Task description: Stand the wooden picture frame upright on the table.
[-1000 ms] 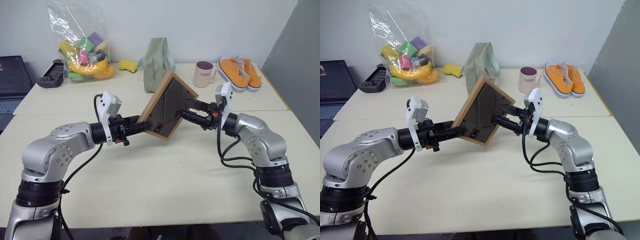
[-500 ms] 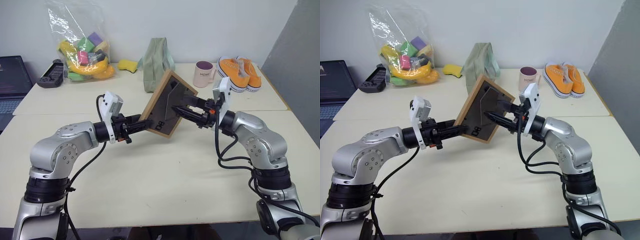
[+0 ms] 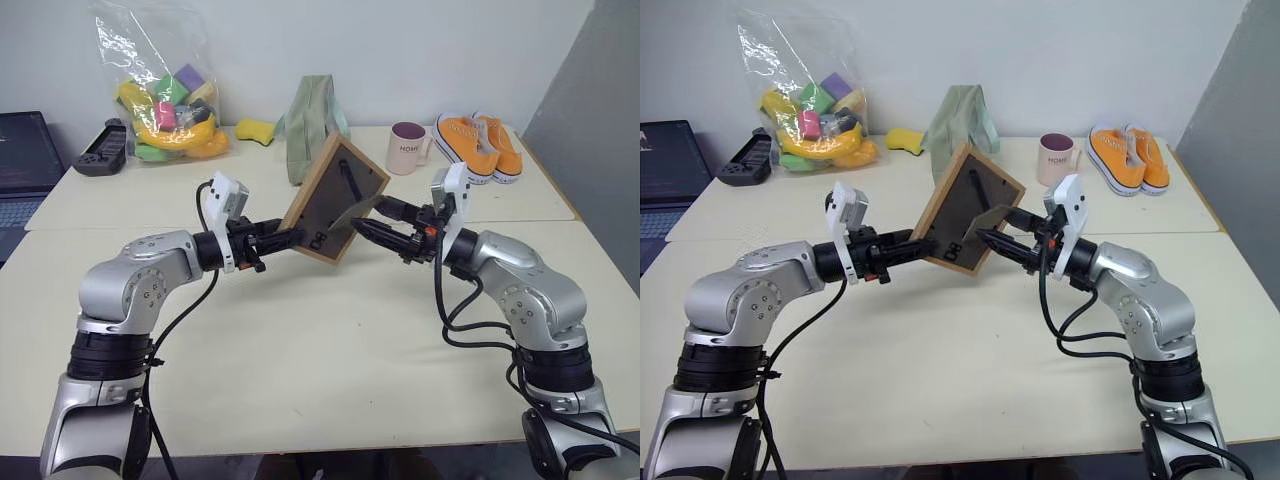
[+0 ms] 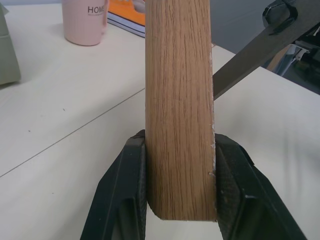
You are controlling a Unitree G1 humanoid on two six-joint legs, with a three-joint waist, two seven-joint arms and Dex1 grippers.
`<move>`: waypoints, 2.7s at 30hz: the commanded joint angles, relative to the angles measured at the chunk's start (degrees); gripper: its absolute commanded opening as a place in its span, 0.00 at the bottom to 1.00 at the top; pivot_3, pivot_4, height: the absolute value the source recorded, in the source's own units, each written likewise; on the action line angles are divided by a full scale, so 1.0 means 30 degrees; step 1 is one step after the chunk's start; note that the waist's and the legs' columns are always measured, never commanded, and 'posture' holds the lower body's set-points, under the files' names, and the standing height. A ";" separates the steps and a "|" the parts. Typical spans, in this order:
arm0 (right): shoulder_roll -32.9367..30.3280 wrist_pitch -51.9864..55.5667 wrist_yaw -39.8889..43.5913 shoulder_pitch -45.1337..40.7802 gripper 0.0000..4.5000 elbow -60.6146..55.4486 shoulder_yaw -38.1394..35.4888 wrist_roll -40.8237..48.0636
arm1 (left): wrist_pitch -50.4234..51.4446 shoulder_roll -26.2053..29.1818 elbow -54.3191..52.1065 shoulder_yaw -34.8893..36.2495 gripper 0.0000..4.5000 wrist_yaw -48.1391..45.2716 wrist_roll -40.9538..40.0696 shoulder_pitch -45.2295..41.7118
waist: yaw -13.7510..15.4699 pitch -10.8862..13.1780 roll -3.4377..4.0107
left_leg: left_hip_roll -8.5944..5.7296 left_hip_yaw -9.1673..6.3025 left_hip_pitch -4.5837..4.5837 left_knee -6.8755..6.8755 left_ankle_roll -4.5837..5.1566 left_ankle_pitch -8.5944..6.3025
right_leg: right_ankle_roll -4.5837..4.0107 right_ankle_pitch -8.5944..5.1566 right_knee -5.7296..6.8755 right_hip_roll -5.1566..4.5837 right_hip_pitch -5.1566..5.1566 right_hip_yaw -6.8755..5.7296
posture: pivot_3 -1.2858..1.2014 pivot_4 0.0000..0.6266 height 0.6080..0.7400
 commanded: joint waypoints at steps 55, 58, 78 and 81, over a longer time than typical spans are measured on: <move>-0.5343 -3.3325 -1.3408 -0.1772 0.95 1.5460 0.3644 -2.5084 | 0.8370 0.1441 -0.0472 0.3894 0.30 1.5129 -2.4630 0.4722 | -0.0557 -0.0024 -0.0043 | -0.0006 -0.0031 0.0085 0.0040 -0.0010 0.0005 | 0.0001 -0.0001 0.0152 -0.0049 0.0059 -0.0008 | 0.52 0.24 1.00; -0.5268 -3.4160 -1.5096 -0.1529 0.95 1.3666 0.3265 -2.6159 | 0.8122 0.1402 -0.0335 0.3749 0.30 1.4918 -2.4630 0.4745 | -0.0562 -0.0020 -0.0036 | -0.0004 -0.0032 0.0085 0.0047 -0.0011 0.0006 | 0.0000 -0.0001 0.0178 -0.0041 0.0047 -0.0004 | 0.52 0.24 1.00; -0.4544 -3.3083 -1.9573 -0.2850 0.95 1.4671 0.5366 -2.9669 | 0.7339 0.0326 -0.1536 0.2879 0.30 1.4861 -2.4630 0.4856 | -0.0600 -0.0019 -0.0035 | -0.0004 -0.0022 0.0085 0.0051 -0.0011 0.0006 | -0.0001 -0.0002 0.0190 -0.0036 0.0042 0.0007 | 0.52 0.24 1.00; -0.4707 -3.2998 -2.0251 -0.2894 0.95 1.5279 0.5826 -2.9979 | 0.7361 0.0599 -0.1396 0.2952 0.30 1.4808 -2.4630 0.4718 | -0.0593 -0.0020 -0.0036 | -0.0006 -0.0025 0.0084 0.0051 -0.0011 0.0006 | -0.0001 -0.0002 0.0192 -0.0037 0.0041 0.0003 | 0.52 0.24 1.00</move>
